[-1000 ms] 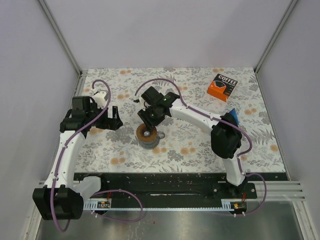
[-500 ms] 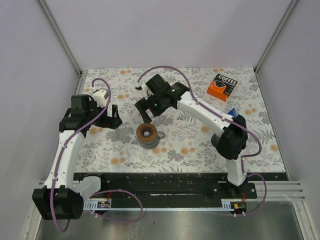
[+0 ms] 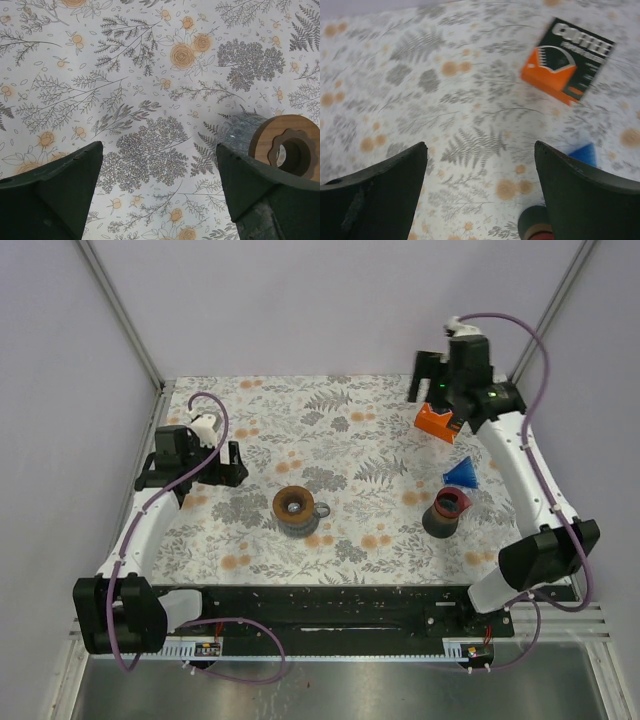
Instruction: Place the coffee filter in the dripper
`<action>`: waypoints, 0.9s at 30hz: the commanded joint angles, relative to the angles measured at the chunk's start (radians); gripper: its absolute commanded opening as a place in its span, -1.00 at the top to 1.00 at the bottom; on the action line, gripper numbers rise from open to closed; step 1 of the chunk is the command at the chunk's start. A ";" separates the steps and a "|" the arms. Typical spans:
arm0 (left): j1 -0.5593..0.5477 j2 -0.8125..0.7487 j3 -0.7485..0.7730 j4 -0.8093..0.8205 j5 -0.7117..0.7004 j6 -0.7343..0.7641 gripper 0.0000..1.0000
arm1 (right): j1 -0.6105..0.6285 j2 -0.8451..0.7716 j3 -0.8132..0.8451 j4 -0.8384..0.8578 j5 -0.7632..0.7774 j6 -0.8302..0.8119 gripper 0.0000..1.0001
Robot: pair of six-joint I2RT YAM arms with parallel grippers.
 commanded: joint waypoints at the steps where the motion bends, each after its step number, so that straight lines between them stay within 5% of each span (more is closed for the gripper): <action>1: 0.009 0.009 -0.012 0.104 0.041 -0.008 -0.98 | -0.275 -0.082 -0.153 0.105 -0.018 0.203 -0.79; 5: 0.009 0.011 -0.015 0.100 0.087 0.003 -0.98 | -0.430 -0.065 -0.271 0.136 -0.124 0.253 -0.64; 8: 0.011 0.012 -0.020 0.098 0.099 0.012 -0.98 | -0.481 -0.030 -0.336 0.148 -0.153 0.248 -0.74; 21: 0.014 0.039 -0.003 0.060 0.170 0.020 -0.96 | -0.533 0.206 -0.411 0.153 -0.198 0.168 -0.65; 27: 0.015 0.039 -0.003 0.061 0.165 0.015 -0.96 | -0.533 0.269 -0.411 0.153 -0.244 0.135 0.04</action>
